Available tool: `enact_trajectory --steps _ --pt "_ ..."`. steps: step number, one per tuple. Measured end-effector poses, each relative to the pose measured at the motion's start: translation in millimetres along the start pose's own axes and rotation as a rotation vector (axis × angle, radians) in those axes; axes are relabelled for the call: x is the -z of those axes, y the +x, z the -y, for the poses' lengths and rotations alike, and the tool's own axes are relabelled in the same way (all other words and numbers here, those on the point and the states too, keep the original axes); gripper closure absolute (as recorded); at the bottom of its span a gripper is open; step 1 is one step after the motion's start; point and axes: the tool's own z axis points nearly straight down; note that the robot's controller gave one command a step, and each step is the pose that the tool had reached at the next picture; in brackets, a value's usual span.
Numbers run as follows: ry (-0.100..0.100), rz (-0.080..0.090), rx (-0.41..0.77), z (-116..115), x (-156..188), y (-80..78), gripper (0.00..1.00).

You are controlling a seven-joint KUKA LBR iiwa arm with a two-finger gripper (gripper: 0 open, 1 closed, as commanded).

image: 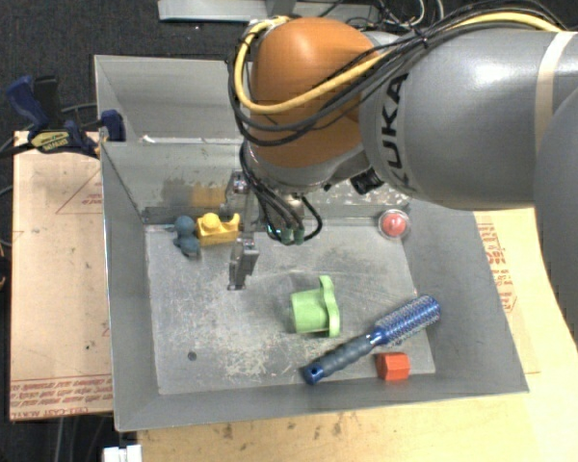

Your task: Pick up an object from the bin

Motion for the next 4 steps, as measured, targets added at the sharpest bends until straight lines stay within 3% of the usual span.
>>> enact_trajectory --steps 1,2,3,4 --pt "0.003 0.006 0.082 142 -9 16.2 0.00" --pt "0.000 -0.001 0.069 183 -115 47.2 0.00" --pt "-0.001 0.026 0.302 167 -151 54.3 0.00" --pt "0.003 0.039 0.396 145 -158 59.1 0.00"
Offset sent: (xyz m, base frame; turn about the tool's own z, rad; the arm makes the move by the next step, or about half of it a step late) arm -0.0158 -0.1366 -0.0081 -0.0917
